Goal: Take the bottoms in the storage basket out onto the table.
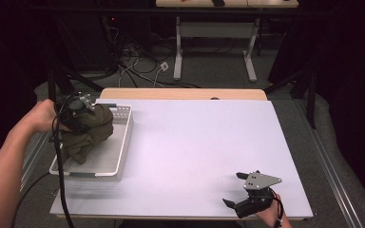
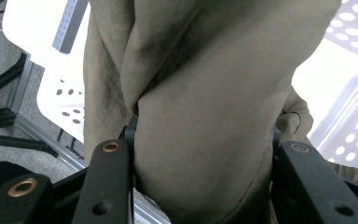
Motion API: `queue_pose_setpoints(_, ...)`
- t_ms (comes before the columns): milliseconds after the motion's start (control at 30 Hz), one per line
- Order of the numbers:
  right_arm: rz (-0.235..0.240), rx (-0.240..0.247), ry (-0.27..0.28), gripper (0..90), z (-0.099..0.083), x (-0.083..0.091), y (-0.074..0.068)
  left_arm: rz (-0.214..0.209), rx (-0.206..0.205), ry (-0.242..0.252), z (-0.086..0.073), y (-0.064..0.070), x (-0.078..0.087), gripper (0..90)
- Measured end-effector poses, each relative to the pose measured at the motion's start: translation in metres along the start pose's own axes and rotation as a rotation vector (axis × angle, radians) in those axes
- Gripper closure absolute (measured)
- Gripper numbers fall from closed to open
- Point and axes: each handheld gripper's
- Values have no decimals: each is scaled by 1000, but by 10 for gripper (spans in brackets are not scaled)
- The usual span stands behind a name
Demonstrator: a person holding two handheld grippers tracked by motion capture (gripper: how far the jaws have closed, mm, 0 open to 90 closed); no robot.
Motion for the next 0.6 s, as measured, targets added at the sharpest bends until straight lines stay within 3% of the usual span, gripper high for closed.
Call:
queue_pose_setpoints(333, 4, 1, -2, 8, 0, 0, 0, -17, -60, -3, 8, 2, 14, 553)
queue_pose_setpoints(400, 5, 3, -3, 8, 0, 0, 0, -22, -88, -11, 11, 2, 19, 553)
queue_pose_setpoints(600, 7, 3, -6, 8, 0, -1, -1, -24, -105, -16, 16, 3, 27, 552)
Point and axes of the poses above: each handheld gripper's, and its own axes: x roughly backward along the jaws, z roughly out of its top, y roughly to its right, and after that the axes turned 8 degrees about -x, right-handed
